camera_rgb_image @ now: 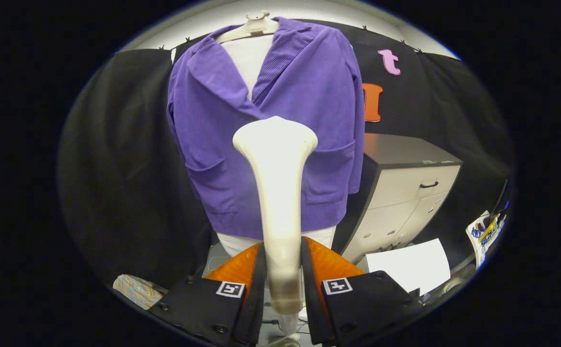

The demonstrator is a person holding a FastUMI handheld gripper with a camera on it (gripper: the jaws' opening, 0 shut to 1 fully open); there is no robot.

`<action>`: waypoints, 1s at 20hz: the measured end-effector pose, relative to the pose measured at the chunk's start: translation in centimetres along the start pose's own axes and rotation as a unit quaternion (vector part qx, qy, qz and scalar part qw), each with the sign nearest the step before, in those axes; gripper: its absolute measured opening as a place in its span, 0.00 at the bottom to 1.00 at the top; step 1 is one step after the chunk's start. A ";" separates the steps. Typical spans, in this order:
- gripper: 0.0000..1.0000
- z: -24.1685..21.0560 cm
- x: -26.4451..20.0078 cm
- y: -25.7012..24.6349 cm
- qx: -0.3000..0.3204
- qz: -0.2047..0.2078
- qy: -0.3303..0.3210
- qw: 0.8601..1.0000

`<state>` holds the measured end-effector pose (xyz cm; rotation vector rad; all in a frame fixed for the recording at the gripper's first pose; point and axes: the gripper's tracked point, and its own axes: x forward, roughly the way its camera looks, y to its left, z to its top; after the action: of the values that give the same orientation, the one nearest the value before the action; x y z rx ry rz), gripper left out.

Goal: Iron the clothes twice with a garment steamer, once on the left side and once on the right side.

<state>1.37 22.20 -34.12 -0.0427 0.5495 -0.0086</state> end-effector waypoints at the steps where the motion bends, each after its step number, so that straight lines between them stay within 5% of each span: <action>1: 0.45 1.3 -0.6 -1.1 0.003 -0.001 -0.011 1.000; 12: 0.45 15.6 -8.3 -17.9 0.024 -0.050 -0.158 0.986; 20: 0.45 22.2 -15.2 -24.3 0.043 -0.102 -0.232 0.966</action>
<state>0.09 -0.98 -6.28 -0.0152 0.0739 -0.2186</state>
